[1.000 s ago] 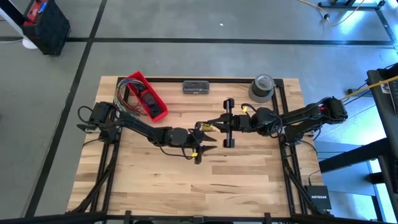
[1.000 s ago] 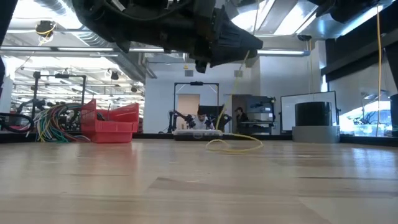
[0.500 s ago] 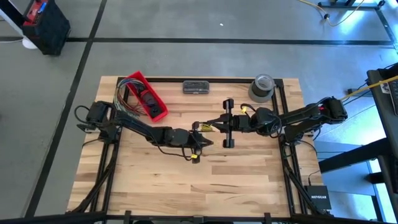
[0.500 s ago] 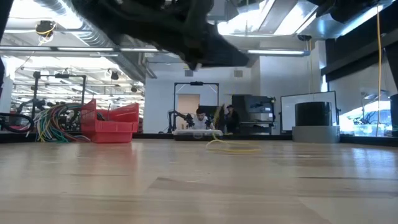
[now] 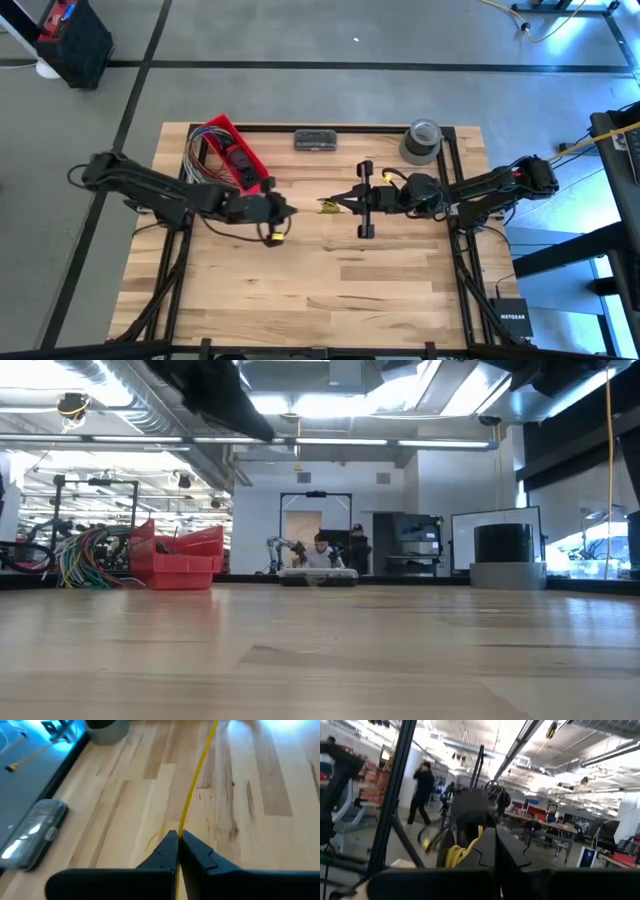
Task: Coil cords
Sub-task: Coil the yellow wire on the spool
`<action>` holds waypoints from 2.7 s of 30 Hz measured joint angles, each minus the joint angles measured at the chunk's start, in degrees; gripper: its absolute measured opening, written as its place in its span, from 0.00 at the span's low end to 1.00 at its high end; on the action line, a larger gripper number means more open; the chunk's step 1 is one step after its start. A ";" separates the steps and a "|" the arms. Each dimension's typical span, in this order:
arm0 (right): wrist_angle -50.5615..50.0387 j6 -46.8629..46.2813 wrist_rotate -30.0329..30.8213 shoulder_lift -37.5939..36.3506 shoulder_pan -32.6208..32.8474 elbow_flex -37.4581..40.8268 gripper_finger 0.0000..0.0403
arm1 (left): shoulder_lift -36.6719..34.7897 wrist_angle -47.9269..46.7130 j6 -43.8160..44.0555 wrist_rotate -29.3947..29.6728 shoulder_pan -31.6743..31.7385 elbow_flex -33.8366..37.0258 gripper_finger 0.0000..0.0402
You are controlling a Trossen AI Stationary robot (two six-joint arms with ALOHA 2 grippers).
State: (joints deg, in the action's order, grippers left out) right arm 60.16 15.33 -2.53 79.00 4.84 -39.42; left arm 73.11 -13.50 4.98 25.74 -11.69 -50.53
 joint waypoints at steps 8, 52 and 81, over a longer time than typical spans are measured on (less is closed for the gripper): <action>-18.46 3.07 1.13 -0.07 -0.85 -4.91 0.01 | -5.29 -2.24 1.04 2.12 -2.96 0.64 0.00; -27.41 10.31 16.56 16.23 -2.69 -14.45 0.01 | -3.90 10.06 2.55 13.92 -7.89 0.67 0.02; -26.79 1.37 20.19 18.75 -2.58 -21.65 0.01 | 9.91 23.17 0.52 7.84 -0.20 0.64 0.01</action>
State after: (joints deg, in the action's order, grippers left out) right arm 33.37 16.70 17.66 97.76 2.26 -61.07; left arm 83.02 9.67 5.49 33.58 -11.89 -49.89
